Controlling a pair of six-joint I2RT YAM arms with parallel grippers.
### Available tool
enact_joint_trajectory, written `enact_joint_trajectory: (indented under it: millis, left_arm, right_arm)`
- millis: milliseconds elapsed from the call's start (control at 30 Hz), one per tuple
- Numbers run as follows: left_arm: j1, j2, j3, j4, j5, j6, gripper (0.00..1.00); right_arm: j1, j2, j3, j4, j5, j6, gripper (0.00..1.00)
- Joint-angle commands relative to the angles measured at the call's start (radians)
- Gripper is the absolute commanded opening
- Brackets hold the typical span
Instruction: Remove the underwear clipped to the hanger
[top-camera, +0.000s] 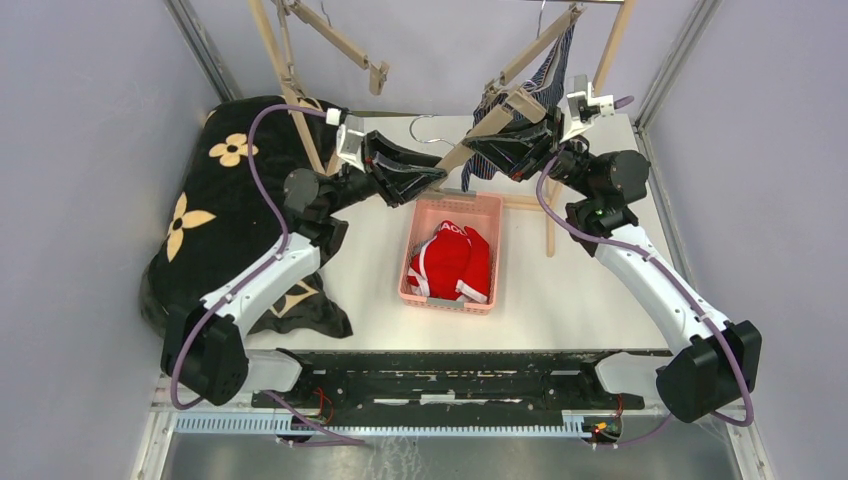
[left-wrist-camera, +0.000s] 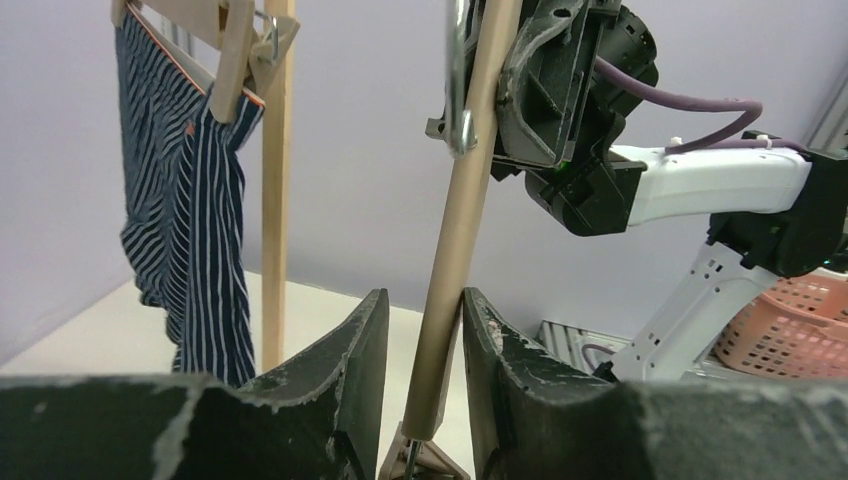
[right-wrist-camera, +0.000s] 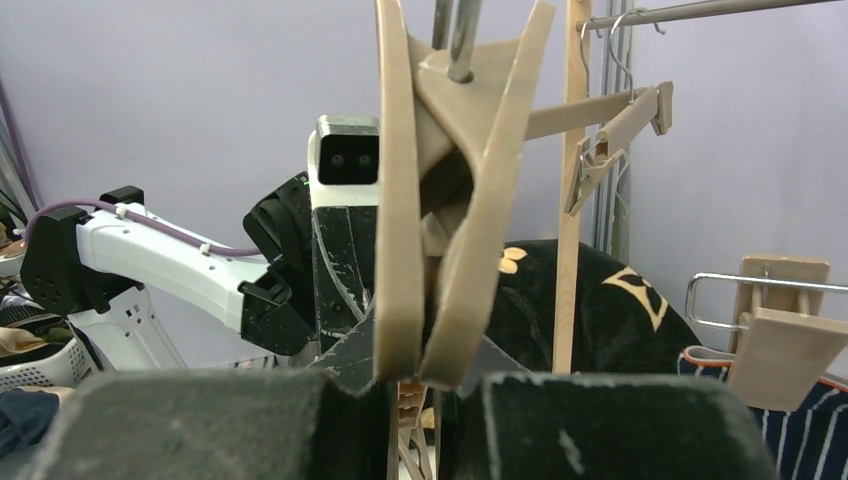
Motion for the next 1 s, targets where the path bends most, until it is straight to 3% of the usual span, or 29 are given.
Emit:
enact_joint_trajectory:
  millis: [0, 100, 200, 233, 367, 433, 600, 800, 967]
  left_arm:
    - [-0.012, 0.03, 0.048, 0.089, 0.059, -0.094, 0.4]
    - [-0.024, 0.039, 0.05, 0.09, 0.074, -0.092, 0.36]
    - [-0.029, 0.036, 0.044, 0.095, 0.072, -0.072, 0.07]
    - [-0.029, 0.03, 0.039, 0.096, 0.063, -0.066, 0.03]
    - [-0.036, -0.009, 0.026, 0.083, 0.036, -0.033, 0.03]
    - [-0.037, -0.039, 0.036, 0.036, 0.02, -0.014, 0.03]
    - [-0.037, -0.155, 0.124, -0.38, -0.056, 0.172, 0.03]
    - [-0.038, -0.365, 0.247, -0.858, -0.379, 0.434, 0.03]
    - [-0.038, -0.36, 0.388, -1.135, -0.641, 0.495, 0.03]
  right_arm:
    - [0.005, -0.014, -0.001, 0.072, -0.002, 0.013, 0.01]
    - [0.005, -0.01, -0.001, 0.075, 0.003, 0.013, 0.01]
    - [0.005, -0.005, -0.002, 0.078, 0.006, 0.019, 0.01]
    - [0.004, -0.006, -0.005, 0.078, 0.006, 0.021, 0.01]
    - [0.004, -0.011, -0.017, 0.049, 0.011, 0.006, 0.03]
    - [0.005, -0.023, -0.024, 0.003, 0.017, -0.028, 0.21]
    - [0.005, -0.09, -0.059, -0.173, 0.083, -0.17, 0.43]
    - [0.007, -0.195, -0.103, -0.424, 0.182, -0.341, 0.45]
    - [0.008, -0.273, -0.16, -0.515, 0.215, -0.376, 0.45]
